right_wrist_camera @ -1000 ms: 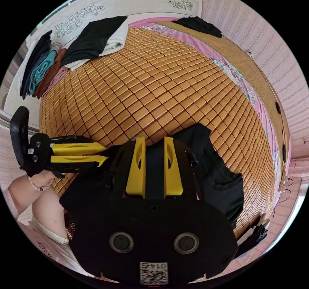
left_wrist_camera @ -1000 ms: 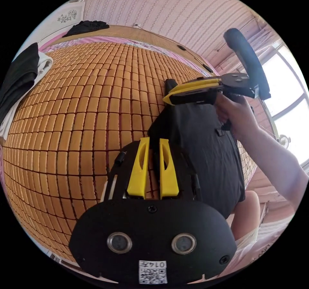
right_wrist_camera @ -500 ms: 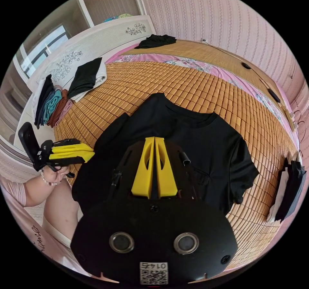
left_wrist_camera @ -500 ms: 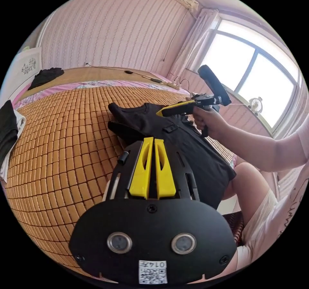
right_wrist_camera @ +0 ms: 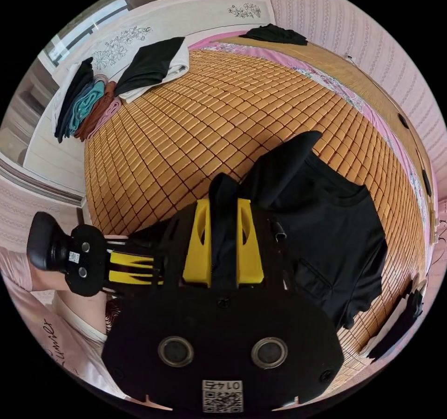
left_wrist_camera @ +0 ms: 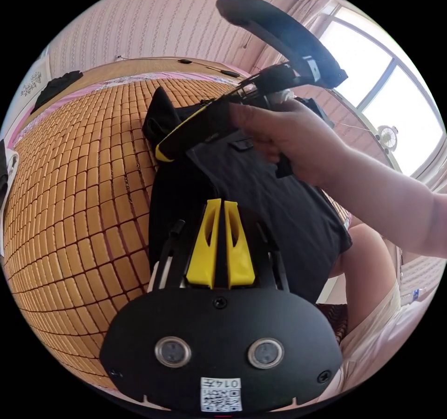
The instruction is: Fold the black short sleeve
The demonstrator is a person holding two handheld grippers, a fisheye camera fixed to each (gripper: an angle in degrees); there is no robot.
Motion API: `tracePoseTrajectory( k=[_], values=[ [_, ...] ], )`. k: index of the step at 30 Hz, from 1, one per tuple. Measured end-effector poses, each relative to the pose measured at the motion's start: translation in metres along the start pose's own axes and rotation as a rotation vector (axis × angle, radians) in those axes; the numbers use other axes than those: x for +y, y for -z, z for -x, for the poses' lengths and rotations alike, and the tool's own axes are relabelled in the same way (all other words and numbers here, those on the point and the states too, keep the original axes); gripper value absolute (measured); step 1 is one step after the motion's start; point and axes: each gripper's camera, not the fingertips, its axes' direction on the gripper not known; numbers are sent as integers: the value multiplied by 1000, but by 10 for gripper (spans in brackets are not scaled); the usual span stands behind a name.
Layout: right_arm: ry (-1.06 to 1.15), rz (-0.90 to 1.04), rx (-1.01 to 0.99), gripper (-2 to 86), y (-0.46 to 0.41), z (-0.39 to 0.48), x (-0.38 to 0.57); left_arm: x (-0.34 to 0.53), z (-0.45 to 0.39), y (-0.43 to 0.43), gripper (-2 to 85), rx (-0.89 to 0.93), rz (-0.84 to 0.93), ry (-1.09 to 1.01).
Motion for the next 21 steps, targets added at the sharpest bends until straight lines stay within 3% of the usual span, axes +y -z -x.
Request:
tracePoseTrajectory(
  k=[3,9,12,14,21],
  values=[
    [-35,-24,-50,11,-1,-9,-10,5,10,8,-10,-39,-60,42],
    [-70,-281,-248,16,39,-18,-61,27,80,75,-10,-93,-331,244],
    [-62,-320,-324,40,27,-9,-96,44,118,92,-9,-210,-344,366],
    [-51,-195,-321,92,-2,1,-117,57,142,91,-9,-200,-285,445],
    [9,-226,-296,58,6,4,-105,83,167,64,42,-100,-275,506]
  ],
)
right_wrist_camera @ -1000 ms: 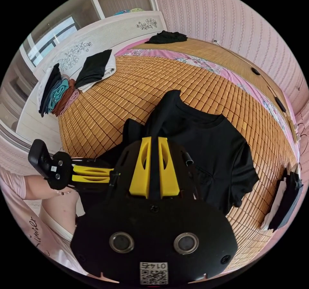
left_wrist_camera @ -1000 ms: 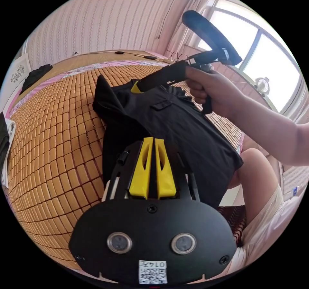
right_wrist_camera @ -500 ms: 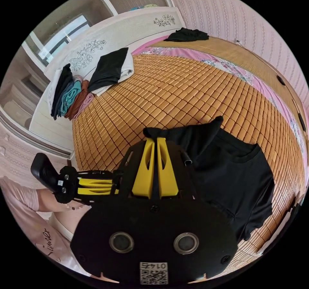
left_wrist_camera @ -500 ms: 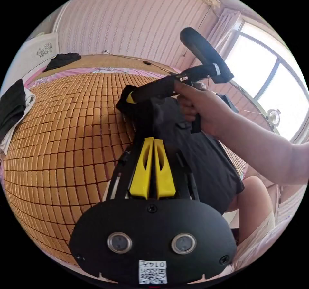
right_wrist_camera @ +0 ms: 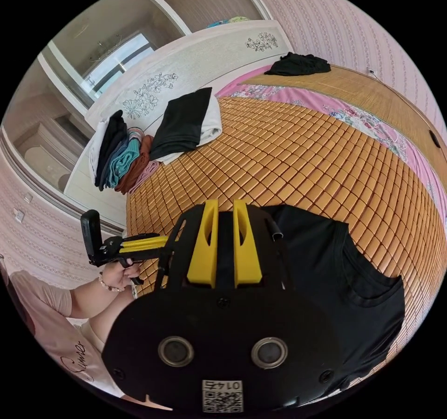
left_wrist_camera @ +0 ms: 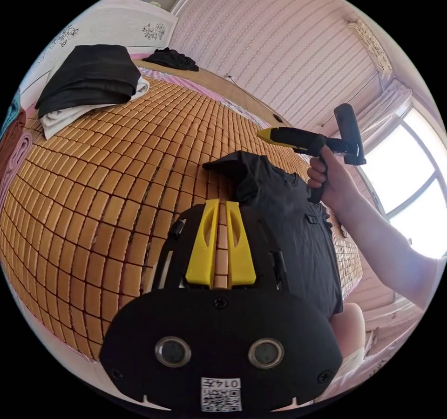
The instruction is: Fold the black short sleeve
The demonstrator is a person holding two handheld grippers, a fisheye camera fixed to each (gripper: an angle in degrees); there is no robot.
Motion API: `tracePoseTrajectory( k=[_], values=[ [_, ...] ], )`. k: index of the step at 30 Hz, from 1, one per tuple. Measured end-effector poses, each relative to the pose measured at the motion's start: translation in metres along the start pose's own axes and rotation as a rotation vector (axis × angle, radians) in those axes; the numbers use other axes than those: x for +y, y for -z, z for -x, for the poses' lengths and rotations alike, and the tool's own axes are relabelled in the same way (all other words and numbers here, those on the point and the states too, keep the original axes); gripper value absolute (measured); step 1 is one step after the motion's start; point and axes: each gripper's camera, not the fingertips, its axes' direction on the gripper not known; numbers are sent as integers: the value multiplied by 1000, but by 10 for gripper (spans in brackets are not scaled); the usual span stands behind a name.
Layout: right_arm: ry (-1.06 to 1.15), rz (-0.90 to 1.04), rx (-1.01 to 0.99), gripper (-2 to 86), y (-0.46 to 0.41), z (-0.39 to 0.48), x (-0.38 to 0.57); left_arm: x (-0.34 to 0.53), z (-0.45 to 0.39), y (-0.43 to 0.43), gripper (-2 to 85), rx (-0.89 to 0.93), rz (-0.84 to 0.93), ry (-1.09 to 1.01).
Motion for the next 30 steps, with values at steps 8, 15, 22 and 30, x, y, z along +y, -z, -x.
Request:
tracePoseTrajectory(
  k=[8,15,22,30],
  values=[
    [130,264,264,66,-69,23,-13,-31,-9,-58,62,72,121,-58],
    [113,216,373,9,-96,19,-5,-38,-11,-76,-6,38,151,-129],
    [7,185,335,0,-91,-2,-16,-45,4,-71,-4,56,161,-126],
    [-1,-3,123,30,4,2,29,-54,22,-56,42,66,87,-41]
  ],
)
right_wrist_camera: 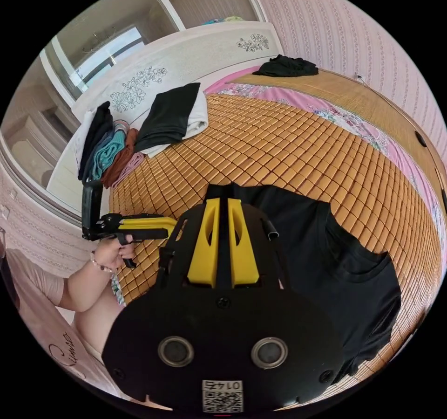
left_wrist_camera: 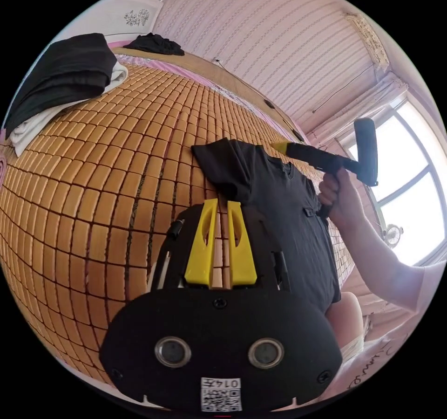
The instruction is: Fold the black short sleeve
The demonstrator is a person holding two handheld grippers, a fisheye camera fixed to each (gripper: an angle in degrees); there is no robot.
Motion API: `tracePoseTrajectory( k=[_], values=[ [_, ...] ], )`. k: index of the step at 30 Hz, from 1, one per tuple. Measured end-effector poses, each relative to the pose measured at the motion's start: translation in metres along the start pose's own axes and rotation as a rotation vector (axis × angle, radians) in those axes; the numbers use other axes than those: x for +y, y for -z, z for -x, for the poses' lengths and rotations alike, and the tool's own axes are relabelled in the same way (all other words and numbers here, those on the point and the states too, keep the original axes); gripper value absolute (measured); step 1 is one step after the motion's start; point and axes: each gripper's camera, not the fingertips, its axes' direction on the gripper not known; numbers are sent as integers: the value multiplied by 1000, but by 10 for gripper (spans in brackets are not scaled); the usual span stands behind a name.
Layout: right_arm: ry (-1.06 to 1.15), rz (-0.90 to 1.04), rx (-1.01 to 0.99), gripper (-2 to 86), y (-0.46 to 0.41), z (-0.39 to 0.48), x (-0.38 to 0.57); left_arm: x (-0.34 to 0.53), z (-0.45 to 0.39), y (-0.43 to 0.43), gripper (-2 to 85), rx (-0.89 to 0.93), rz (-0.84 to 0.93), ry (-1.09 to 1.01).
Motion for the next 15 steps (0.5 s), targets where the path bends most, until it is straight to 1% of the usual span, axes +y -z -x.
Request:
tracePoseTrajectory(
  k=[1,3,4,5,6,8,10,11,12,14,15],
  values=[
    [-8,-30,6,41,27,-2,24,0,-1,3,40,-6,-7,-1],
    [-62,-26,73,51,63,-10,68,3,-12,15,31,-9,-45,-41],
    [-124,-2,145,57,84,-17,102,4,-16,16,28,-8,-50,-55],
    [-200,40,215,62,102,-24,138,5,-26,14,24,8,-45,-93],
    [-236,66,244,64,110,-26,156,4,-38,8,21,40,-16,-134],
    [-393,195,338,73,132,-30,226,4,-56,-7,19,87,55,-189],
    [-505,276,377,91,141,-28,274,5,-75,-20,17,95,105,-241],
    [-588,319,386,107,145,-25,302,5,-84,-26,16,72,132,-266],
    [-625,331,383,115,147,-24,313,4,-90,-32,12,40,155,-283],
    [-742,377,358,99,151,-20,351,3,-93,-37,5,7,174,-278],
    [-758,385,355,90,150,-20,358,2,-93,-40,0,-11,187,-272]
  ],
)
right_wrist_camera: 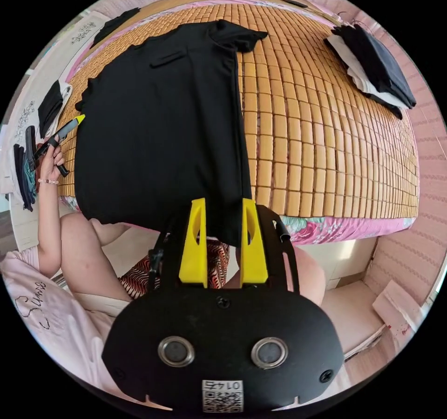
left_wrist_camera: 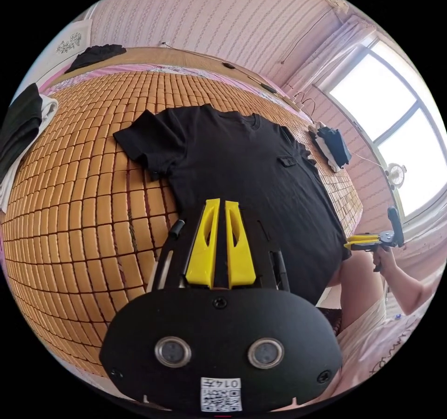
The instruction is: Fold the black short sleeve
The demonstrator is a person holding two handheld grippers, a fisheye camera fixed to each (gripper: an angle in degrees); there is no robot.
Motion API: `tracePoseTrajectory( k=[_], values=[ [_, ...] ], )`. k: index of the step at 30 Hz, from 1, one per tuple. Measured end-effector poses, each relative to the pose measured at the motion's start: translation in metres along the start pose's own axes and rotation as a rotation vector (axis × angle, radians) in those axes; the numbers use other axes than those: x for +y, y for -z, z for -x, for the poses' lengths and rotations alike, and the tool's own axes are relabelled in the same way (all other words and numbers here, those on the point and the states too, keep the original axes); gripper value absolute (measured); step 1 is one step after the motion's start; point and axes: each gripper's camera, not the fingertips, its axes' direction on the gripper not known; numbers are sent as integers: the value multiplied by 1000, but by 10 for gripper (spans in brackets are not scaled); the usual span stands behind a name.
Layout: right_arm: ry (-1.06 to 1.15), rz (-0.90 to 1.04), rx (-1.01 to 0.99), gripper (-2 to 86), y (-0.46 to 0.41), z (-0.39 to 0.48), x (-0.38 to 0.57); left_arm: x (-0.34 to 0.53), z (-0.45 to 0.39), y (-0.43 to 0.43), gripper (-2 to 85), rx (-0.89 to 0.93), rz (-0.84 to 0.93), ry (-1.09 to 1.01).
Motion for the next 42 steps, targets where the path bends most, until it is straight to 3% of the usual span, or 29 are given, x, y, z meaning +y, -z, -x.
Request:
tracePoseTrajectory(
  k=[4,8,16,22,29,38,42],
  values=[
    [29,80,27,17,-13,1,5,-2,2,-5,-8,-35,23,3],
    [55,99,35,3,-8,6,3,-10,0,-5,-10,-36,45,-33],
    [38,163,-27,10,-6,4,3,-19,-10,-7,-10,-59,66,-79],
    [7,138,16,138,0,3,2,-17,-6,-2,-10,-9,36,-59],
    [58,208,15,24,-23,13,0,-12,-7,-3,-10,-30,57,-60],
    [104,255,88,59,-14,19,-5,-7,-1,12,2,-35,13,-43],
    [145,142,117,60,15,34,-25,-5,20,30,31,-45,-65,22]
  ],
)
